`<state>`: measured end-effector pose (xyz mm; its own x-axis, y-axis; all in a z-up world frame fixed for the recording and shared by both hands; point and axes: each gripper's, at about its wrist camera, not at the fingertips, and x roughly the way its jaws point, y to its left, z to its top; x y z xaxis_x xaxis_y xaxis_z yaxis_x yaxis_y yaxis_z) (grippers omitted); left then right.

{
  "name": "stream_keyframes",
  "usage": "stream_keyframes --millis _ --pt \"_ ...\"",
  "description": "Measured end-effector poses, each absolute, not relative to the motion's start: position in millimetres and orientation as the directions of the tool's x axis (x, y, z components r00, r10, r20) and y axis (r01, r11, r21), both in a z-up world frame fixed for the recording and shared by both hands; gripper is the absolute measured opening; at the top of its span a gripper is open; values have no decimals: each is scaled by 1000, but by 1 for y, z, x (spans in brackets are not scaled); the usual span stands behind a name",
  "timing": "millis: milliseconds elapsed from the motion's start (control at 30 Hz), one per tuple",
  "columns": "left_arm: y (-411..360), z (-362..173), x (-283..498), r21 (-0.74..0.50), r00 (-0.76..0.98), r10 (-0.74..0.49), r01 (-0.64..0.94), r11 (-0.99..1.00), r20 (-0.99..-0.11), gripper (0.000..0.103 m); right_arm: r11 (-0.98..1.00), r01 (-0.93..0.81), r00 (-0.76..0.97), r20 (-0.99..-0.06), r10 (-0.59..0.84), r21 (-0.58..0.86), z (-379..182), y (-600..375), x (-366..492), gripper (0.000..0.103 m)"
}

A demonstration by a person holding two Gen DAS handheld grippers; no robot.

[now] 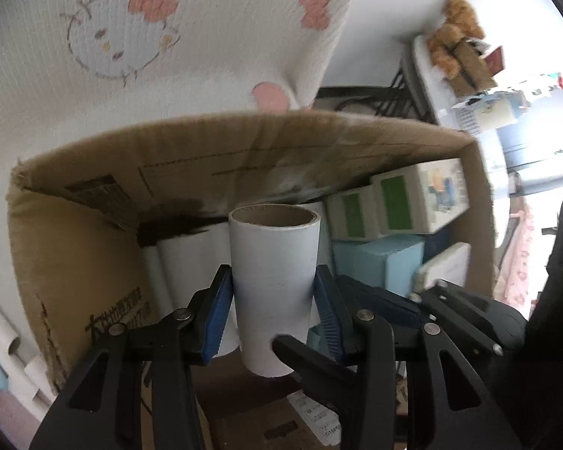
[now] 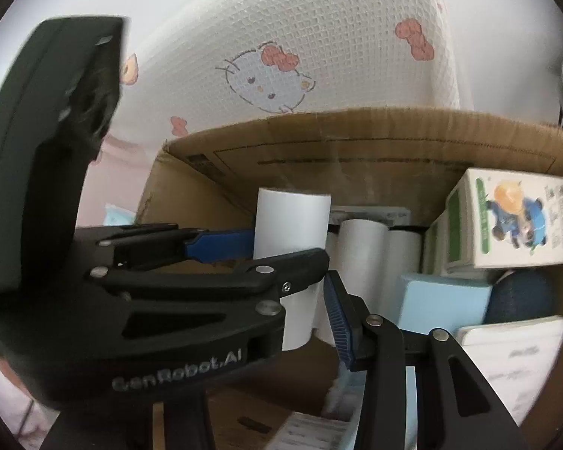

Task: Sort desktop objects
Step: 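Lower the held roll with both tools into the cardboard box, then open both tools and release the roll beside the other rolls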

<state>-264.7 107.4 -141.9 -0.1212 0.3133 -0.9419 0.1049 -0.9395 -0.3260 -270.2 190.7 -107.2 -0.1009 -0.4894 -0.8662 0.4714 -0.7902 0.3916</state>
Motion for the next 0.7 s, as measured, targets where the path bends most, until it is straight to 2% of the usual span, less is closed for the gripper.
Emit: stream_keyframes --millis 100,167,567,700 --pt "110 -149 -270 -314 -89 305 120 -942 -948 47 -794 489 -96 -883 -460 361 -108 189 -266 39" --pt "111 -156 -273 -311 -65 305 134 -941 -950 47 -788 500 -80 -887 -455 359 -109 188 -264 24" --pt "112 -170 -276 -250 -32 248 181 -951 -968 51 -808 493 -72 -910 -408 323 -120 188 -263 23" --pt "107 -160 -275 -258 -91 244 206 -944 -965 51 -817 479 -76 -912 -402 321 -122 195 -274 23"
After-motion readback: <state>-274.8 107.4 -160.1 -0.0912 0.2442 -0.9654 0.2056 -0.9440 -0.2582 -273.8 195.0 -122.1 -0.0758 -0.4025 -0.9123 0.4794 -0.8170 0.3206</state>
